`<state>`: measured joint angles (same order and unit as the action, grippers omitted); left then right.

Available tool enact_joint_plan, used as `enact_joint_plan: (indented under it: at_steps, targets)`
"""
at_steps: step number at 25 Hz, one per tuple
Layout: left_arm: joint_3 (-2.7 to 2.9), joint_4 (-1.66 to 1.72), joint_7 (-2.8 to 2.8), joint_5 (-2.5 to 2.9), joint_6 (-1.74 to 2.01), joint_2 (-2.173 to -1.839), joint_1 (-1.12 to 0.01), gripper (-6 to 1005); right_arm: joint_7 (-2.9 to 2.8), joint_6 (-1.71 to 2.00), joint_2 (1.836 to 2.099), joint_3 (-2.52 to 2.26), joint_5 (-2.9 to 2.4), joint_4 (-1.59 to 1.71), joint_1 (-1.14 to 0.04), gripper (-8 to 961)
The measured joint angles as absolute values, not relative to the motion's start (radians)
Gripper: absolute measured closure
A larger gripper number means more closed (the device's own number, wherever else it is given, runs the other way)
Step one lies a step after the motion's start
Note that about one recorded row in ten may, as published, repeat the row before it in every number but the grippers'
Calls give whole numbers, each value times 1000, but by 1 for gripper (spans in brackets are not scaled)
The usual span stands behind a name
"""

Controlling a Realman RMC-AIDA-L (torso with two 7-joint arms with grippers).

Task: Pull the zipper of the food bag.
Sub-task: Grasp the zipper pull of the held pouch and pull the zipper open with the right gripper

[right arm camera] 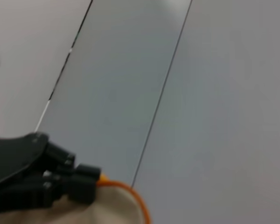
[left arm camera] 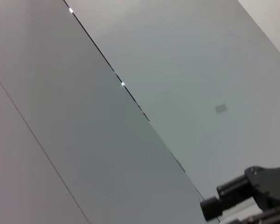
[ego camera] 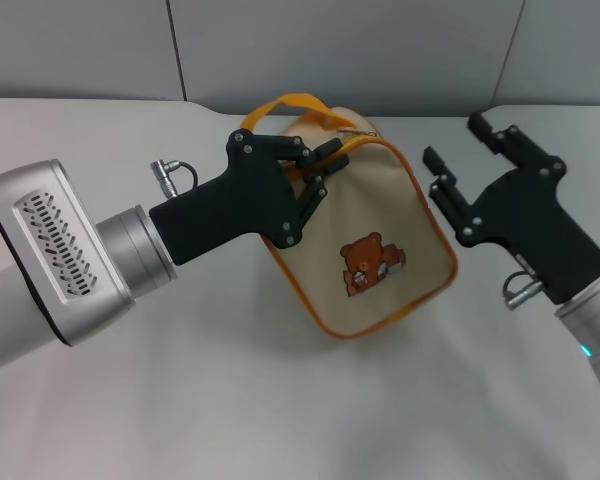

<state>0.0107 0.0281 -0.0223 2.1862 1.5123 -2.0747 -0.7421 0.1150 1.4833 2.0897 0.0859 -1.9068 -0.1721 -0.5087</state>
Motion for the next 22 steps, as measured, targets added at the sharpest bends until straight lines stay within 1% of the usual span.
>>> enact_joint_plan:
  at_steps: [10, 16, 22]
  targets:
    - [11, 34, -21, 2186, 1507, -2078, -746, 928, 110, 1395, 2090, 62, -1997, -204, -521, 452]
    - [10, 34, -21, 2182, 1507, -2078, -737, 929, 111, 1483, 2088, 88, -1991, -194, -473, 453]
    - [8, 32, -8, 2181, 1507, -2079, -731, 935, 115, 1441, 2090, 93, -1994, -168, -491, 455]
